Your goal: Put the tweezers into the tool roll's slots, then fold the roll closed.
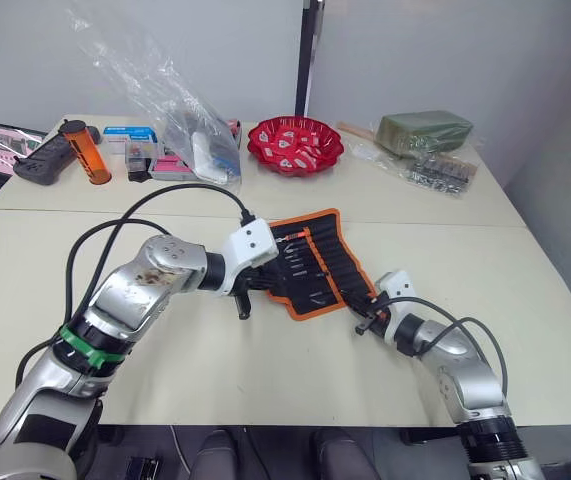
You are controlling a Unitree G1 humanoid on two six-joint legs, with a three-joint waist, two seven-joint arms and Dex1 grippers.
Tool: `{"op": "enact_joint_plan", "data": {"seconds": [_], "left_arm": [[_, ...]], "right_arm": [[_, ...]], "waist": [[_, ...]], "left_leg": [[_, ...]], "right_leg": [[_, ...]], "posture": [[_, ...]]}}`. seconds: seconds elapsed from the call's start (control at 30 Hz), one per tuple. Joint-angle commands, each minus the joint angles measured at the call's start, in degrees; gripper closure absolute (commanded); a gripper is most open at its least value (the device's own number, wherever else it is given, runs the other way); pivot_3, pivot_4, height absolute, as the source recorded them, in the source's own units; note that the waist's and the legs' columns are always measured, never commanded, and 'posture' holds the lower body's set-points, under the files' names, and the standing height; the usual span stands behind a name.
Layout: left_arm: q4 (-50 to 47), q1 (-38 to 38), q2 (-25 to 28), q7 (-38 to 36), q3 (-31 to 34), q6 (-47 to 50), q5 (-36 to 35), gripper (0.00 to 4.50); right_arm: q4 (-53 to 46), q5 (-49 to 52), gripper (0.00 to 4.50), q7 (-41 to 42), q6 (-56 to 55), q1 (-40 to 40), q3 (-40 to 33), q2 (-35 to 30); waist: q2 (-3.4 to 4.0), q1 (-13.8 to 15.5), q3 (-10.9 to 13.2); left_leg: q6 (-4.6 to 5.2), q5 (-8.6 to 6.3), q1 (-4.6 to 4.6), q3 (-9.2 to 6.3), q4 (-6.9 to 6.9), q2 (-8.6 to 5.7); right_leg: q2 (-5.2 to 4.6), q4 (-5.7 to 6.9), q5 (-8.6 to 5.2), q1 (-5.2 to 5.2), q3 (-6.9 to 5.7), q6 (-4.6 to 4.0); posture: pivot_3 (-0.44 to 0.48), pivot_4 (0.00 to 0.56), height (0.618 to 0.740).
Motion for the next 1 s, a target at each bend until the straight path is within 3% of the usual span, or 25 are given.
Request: {"op": "enact_joint_plan", "data": {"seconds": [0.03, 0.47, 0.77, 1.0], "left_arm": [[4.8, -5.0, -0.9, -3.2, -3.6, 0.2, 4.0, 4.46], [18.7, -12.0, -8.9, -5.0, -5.7, -2.9, 11.5, 4.46], [21.0, -12.4, -13.3, -7.2, -5.6, -4.1, 13.4, 4.46], [21.2, -12.6, -13.1, -8.9, -6.1, -4.8, 15.9, 4.46]], "right_arm": [[1.8, -1.2, 4.5, -0.6, 2.0, 1.7, 2.1, 0.0], [1.8, -1.2, 4.5, -2.0, 1.6, 2.2, 2.5, 1.0], [2.5, -1.2, 4.5, -2.1, 1.5, 1.5, 2.5, 1.0], [2.5, -1.2, 4.5, -2.2, 1.5, 1.5, 2.4, 1.1]], "waist": [[0.02, 0.0, 0.0], [0.03, 0.0, 0.0], [0.03, 0.1, 0.0], [0.03, 0.1, 0.0]], "left_leg": [[0.0, 0.0, 0.0, 0.0, 0.02, 0.0], [0.01, 0.0, -0.03, -0.01, 0.02, -0.01], [0.02, 0.01, -0.03, -0.02, 0.09, -0.02], [0.02, 0.01, -0.03, -0.03, 0.1, -0.03]], "right_leg": [[0.0, -0.01, 0.0, 0.0, 0.0, 0.0], [0.01, 0.05, -0.01, -0.01, 0.01, 0.04], [0.01, 0.09, 0.0, 0.03, 0.02, 0.06], [0.01, 0.12, 0.01, 0.04, 0.02, 0.07]], "posture": [[0.0, 0.15, 0.729], [0.0, 0.15, 0.729], [0.0, 0.15, 0.729], [0.0, 0.15, 0.729]]}}
